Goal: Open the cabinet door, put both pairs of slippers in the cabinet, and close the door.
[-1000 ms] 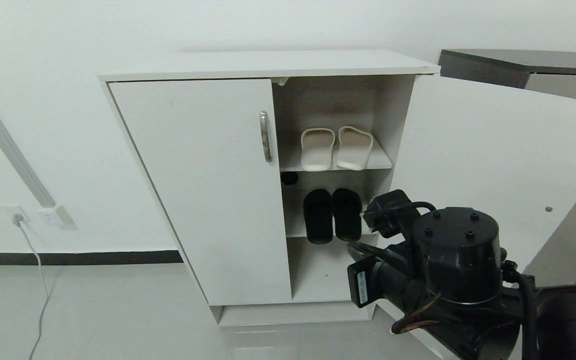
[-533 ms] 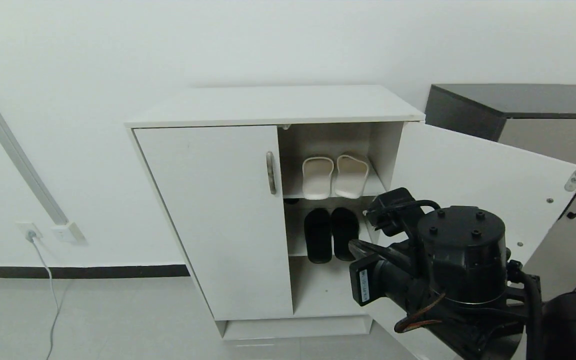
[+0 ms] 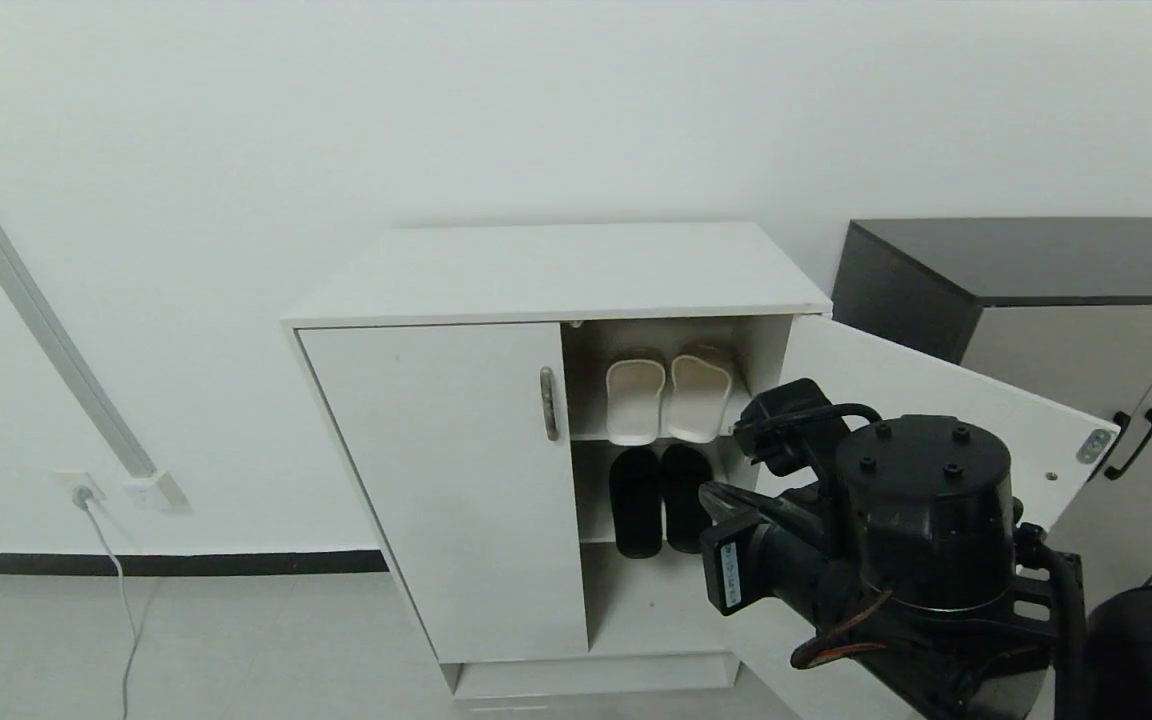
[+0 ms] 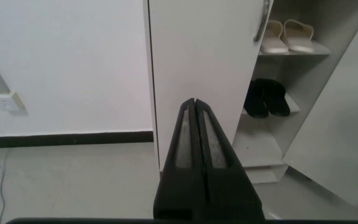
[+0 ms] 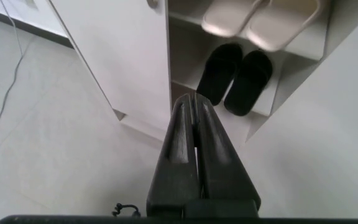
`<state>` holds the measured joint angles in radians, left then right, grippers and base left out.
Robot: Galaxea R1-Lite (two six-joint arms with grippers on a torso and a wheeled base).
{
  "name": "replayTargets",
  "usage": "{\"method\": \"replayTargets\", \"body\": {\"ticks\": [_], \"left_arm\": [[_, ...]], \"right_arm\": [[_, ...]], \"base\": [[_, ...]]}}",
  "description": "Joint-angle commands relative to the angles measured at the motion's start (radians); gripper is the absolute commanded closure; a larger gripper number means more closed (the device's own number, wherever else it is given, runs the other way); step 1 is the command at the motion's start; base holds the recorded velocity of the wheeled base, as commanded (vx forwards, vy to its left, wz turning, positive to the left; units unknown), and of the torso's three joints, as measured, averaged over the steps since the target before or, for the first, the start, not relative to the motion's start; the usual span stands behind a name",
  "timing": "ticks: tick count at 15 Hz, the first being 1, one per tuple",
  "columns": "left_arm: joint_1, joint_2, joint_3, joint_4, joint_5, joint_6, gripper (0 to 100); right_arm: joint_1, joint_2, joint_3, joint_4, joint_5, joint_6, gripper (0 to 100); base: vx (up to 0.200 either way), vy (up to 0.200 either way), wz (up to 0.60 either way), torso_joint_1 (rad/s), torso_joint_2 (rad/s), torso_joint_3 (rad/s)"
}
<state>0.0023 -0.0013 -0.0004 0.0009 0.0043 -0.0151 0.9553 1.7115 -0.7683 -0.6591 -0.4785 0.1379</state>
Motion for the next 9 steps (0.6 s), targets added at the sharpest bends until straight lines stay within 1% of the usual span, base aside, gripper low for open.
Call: {"method": "replayTargets", "body": {"ticks": [1, 9], "left_arm": [[0.001, 0.001, 0.0, -0.001, 0.0, 0.0, 100], [0.001, 0.001, 0.0, 0.001, 0.0, 0.0, 100]], "right_arm": [[0.0, -0.003, 0.001, 0.0, 0.0, 0.0, 100], [0.0, -0.006, 0.007, -0.005, 0.0, 0.0, 100]], "base": [[0.0, 0.0, 0.0, 0.178, -0.5, -0.325], [0.0, 0.0, 0.0, 0.21, -0.52, -0.32]]}}
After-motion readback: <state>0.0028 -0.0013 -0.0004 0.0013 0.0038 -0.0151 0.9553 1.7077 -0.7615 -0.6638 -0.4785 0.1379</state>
